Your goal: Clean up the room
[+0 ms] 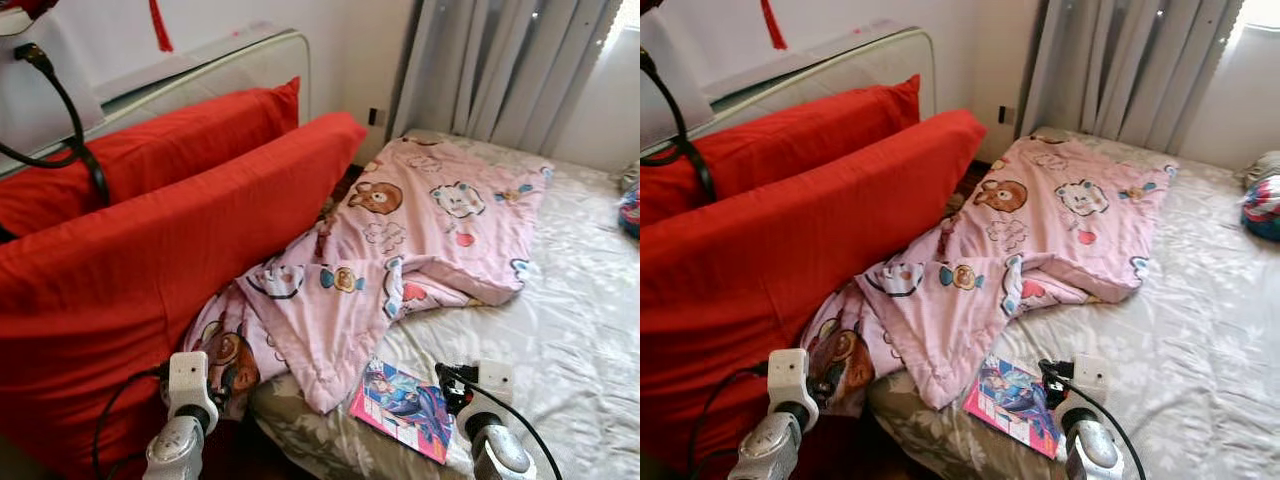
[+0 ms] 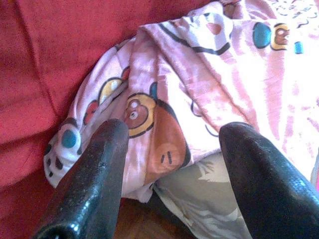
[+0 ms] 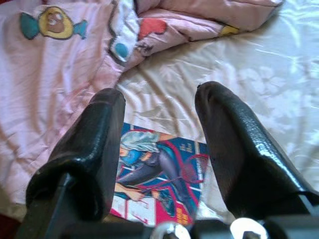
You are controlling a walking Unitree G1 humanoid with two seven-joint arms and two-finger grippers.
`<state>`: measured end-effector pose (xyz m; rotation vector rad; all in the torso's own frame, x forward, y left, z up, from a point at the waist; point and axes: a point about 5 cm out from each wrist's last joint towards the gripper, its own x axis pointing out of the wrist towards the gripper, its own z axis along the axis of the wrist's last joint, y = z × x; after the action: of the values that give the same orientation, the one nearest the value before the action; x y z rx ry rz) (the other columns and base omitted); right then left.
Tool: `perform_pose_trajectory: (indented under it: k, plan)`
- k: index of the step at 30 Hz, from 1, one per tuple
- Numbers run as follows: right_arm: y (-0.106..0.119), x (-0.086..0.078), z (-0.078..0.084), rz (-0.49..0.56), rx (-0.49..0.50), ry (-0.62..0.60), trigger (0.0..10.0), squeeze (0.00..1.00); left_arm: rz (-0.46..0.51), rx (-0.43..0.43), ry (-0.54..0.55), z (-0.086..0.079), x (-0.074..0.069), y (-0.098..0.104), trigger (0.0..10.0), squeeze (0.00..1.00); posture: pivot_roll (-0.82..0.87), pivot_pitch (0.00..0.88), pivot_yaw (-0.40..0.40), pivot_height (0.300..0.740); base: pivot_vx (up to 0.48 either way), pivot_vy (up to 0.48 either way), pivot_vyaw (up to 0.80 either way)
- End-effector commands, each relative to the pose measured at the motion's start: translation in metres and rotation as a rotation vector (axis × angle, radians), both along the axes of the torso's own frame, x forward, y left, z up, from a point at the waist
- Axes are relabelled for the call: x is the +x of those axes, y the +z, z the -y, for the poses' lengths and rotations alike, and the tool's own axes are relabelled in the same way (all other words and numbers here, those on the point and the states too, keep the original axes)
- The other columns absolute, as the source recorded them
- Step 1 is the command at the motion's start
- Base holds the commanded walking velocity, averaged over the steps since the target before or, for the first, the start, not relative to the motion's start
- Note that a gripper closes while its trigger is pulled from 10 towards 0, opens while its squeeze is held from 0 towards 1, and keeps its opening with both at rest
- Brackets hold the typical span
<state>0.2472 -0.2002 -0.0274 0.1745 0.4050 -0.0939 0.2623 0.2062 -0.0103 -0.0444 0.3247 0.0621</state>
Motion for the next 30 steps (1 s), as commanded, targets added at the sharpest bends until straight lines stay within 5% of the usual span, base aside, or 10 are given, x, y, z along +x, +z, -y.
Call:
perform_pose_trajectory:
  k: [1,14,30]
  plan:
    - [0.0,-0.003,0.004,0.016,0.0,-0.025,10.0,0.0,0.026,0.004,0.005,-0.003,-0.001,0.002,10.0,0.0,-0.02,0.0,-0.039,0.74,0.0,0.0,0.0]
    - [0.002,-0.007,0.013,0.037,-0.062,-0.057,10.0,0.0,0.118,0.02,-0.054,0.006,0.005,0.013,10.0,0.0,-0.02,0.056,-0.002,0.74,0.0,0.0,0.0]
    - [0.001,-0.008,0.007,0.049,-0.043,-0.034,10.0,0.0,0.124,0.023,-0.035,0.006,-0.007,0.008,10.0,0.0,0.01,0.121,-0.017,0.727,0.0,0.0,0.0]
